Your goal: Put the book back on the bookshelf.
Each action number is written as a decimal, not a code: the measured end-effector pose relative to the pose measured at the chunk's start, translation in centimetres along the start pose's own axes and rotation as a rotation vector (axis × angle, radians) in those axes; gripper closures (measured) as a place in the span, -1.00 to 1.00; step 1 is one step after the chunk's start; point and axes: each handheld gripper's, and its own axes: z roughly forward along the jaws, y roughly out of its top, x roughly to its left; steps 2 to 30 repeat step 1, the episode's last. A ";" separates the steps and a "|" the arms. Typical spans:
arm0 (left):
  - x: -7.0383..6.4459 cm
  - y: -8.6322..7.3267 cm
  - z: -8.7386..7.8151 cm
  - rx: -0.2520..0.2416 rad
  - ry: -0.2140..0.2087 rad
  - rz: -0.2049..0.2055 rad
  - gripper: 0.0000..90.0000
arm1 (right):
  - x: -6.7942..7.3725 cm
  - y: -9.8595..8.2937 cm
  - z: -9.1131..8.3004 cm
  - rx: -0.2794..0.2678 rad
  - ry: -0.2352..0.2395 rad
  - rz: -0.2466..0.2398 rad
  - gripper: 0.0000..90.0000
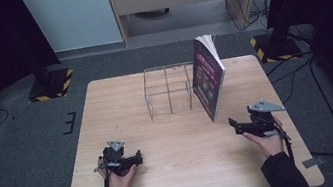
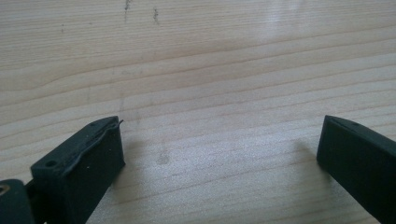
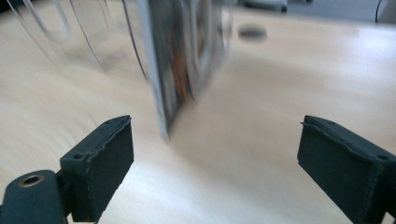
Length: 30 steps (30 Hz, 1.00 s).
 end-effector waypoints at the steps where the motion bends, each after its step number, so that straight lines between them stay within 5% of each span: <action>1: 0.0 0.0 0.0 0.000 0.000 0.000 -1.00 | -0.3 -0.5 -0.1 0.012 -0.009 -0.008 -0.78; 30: 0.0 0.0 0.0 0.000 0.000 0.000 -1.00 | -0.3 -0.5 -0.1 0.012 -0.009 -0.008 -0.78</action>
